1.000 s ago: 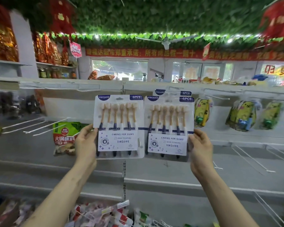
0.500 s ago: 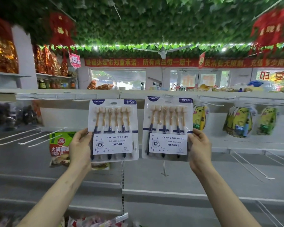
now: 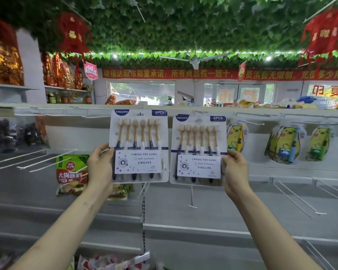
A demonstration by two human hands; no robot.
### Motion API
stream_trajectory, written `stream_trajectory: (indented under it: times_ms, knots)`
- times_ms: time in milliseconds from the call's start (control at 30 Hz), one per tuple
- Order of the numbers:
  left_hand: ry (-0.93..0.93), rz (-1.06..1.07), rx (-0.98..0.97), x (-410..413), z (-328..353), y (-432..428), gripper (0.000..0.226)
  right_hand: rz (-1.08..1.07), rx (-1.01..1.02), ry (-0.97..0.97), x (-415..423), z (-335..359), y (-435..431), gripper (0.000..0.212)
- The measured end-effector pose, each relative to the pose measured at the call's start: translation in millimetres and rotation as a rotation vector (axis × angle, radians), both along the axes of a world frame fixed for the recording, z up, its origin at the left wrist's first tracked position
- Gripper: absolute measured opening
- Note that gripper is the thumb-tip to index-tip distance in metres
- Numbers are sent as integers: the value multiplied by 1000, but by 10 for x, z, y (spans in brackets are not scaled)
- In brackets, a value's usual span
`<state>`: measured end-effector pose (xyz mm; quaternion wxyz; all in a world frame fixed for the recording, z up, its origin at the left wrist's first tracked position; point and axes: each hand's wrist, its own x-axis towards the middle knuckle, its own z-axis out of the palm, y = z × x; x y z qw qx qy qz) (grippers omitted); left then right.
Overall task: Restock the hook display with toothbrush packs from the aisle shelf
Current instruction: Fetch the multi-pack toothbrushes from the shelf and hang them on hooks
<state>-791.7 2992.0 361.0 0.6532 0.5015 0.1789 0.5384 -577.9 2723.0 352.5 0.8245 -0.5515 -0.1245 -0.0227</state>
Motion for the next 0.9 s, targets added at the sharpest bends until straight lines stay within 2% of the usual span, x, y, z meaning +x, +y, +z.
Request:
stream_trajectory:
  times_ms: [233,400,433,500,567,600,700,900]
  knots:
    - [-18,-29,5,100,68,-175,15,-24,-74,13,173,64,162,26]
    - [-1,-61,35,128,-34,-358,15,-277,-172,-88,82,-20,89,17]
    - [2,-73,33,148,-78,-405,15,-242,-152,-139,17,-10,63,14]
    - [15,-101,38,209,-175,-522,16,-30,-86,-226,-153,35,36,16]
    - [35,-120,52,289,-276,-667,16,190,-47,-234,-310,67,20,24]
    - [46,-131,54,329,-321,-742,16,230,-73,-241,-354,48,19,25]
    - [54,-170,49,453,-393,-962,18,139,-169,-272,-360,-66,-14,18]
    - [19,-238,55,626,-279,-1225,13,38,-90,-272,-261,1,-232,13]
